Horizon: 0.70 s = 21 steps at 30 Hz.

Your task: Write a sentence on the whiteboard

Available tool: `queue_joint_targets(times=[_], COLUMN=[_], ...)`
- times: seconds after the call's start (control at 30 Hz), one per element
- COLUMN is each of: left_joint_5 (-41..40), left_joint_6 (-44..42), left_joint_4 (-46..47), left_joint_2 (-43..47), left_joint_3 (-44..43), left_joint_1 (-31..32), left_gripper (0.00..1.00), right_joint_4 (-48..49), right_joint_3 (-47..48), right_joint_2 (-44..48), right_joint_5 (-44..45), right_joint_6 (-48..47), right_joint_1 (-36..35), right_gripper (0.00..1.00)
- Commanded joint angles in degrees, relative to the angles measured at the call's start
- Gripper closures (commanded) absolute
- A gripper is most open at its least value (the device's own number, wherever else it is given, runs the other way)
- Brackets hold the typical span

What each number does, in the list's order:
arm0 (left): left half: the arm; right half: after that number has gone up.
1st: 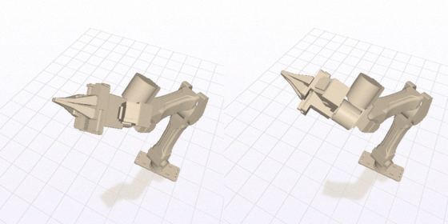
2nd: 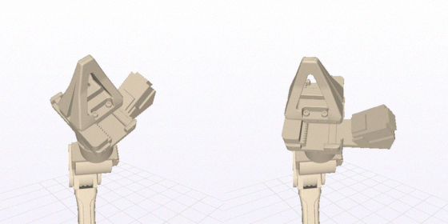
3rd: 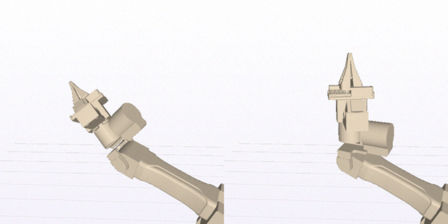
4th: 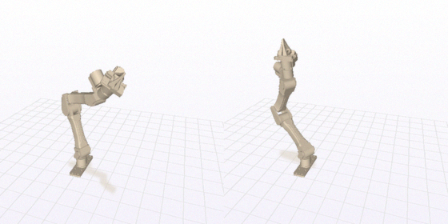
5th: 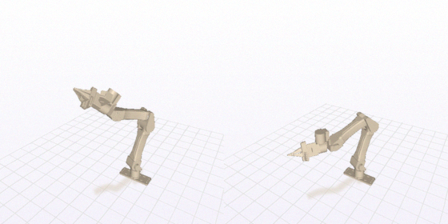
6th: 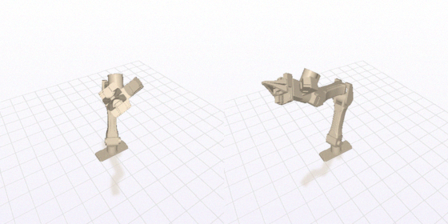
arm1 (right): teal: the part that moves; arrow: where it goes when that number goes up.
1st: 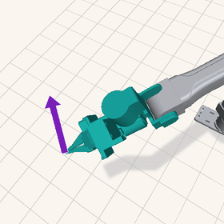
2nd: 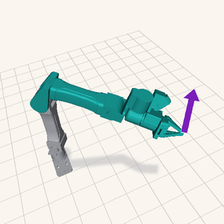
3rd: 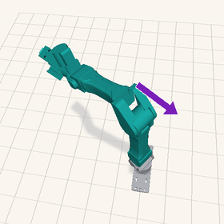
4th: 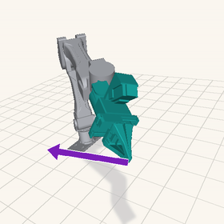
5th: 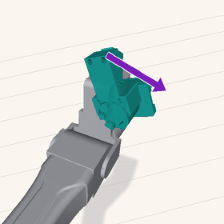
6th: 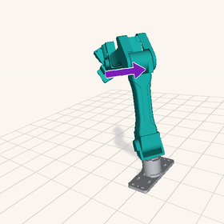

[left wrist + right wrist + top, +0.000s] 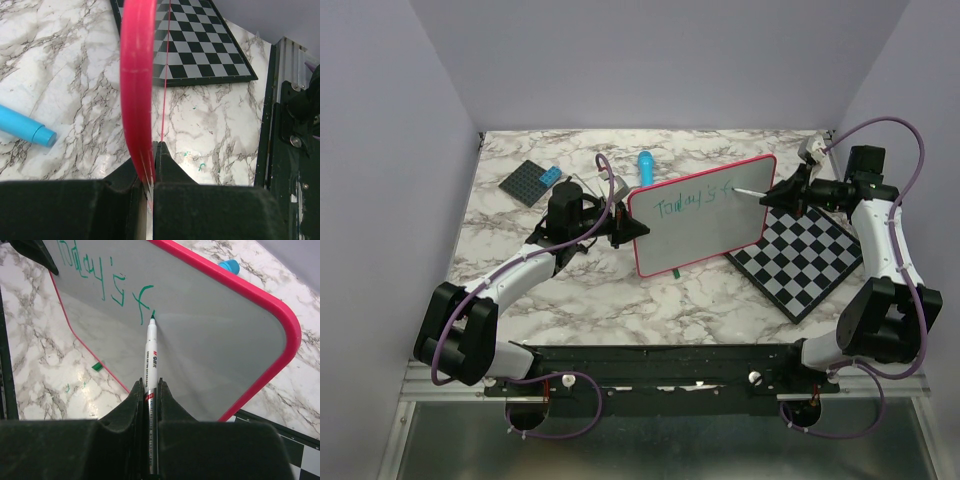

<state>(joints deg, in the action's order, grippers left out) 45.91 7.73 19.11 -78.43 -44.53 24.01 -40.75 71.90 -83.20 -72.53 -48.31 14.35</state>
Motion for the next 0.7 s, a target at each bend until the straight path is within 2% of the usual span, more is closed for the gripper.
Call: queue_joint_targets(times=[0.0,0.67], left_joint_5=[-2.8,-2.9], left_joint_6=[-4.6,-4.9], left_joint_4=[-9.0,-9.3], left_joint_2=[-2.2,-2.2], left_joint_3=[0.9,0.8], left_joint_1=[0.3,0.3], left_gripper=[1.0,1.0], right_joint_4=[-2.6,-3.7], right_joint_3=[0.8,-1.1], right_joint_2=[-0.8,-0.6], right_joint_5=[-0.5,1.2], right_joint_6=[-3.4,-5.9], right_joint_1=[0.2,0.8], right_gripper=[1.0,0.99])
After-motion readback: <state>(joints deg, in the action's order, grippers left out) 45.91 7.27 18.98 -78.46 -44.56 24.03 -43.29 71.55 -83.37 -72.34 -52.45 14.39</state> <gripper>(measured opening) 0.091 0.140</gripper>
